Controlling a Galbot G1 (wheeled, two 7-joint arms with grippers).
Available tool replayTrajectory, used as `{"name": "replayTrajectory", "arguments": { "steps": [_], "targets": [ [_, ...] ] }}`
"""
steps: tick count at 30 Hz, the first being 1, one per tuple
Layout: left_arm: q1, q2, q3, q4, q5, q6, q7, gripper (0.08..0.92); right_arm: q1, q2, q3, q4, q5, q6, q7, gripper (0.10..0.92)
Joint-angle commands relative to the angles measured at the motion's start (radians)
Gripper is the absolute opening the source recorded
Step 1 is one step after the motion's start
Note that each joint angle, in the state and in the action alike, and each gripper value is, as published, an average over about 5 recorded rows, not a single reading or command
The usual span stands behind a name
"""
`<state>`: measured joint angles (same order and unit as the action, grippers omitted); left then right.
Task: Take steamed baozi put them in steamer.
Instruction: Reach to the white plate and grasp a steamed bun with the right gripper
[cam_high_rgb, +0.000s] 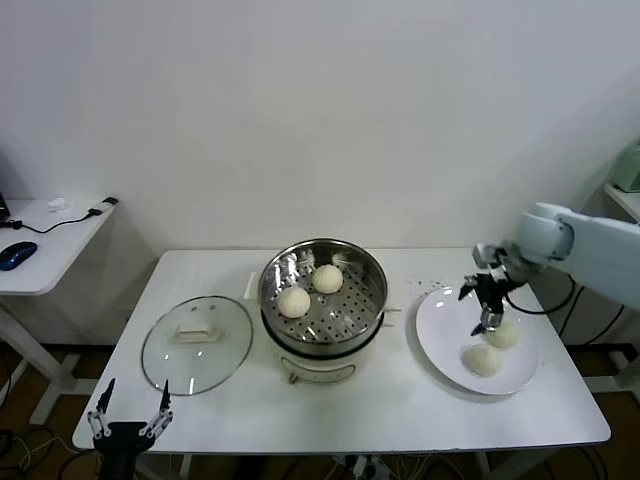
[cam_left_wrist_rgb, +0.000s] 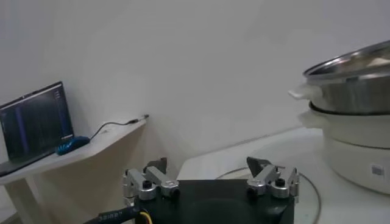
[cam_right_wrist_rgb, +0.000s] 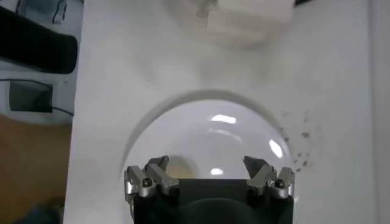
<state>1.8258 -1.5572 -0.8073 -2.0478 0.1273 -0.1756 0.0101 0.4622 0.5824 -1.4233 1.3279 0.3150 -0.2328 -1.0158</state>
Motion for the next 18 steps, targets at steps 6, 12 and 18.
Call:
{"name": "replayTrajectory", "arguments": {
  "steps": [6,12,18],
  "targets": [
    [-0.006,-0.009,-0.002,0.016,0.013,0.008,-0.002,0.823,-0.373,-0.016,0.271,-0.111,-0.205,0.02,0.023,0.823],
    [-0.003,-0.01,-0.006,0.025,0.013,0.004,-0.003,0.823,-0.39,0.02,0.294,-0.162,-0.209,0.025,0.033,0.823],
    [-0.005,-0.01,-0.007,0.029,0.013,0.005,-0.003,0.823,-0.387,0.045,0.296,-0.184,-0.206,0.023,0.021,0.823]
  ]
}}
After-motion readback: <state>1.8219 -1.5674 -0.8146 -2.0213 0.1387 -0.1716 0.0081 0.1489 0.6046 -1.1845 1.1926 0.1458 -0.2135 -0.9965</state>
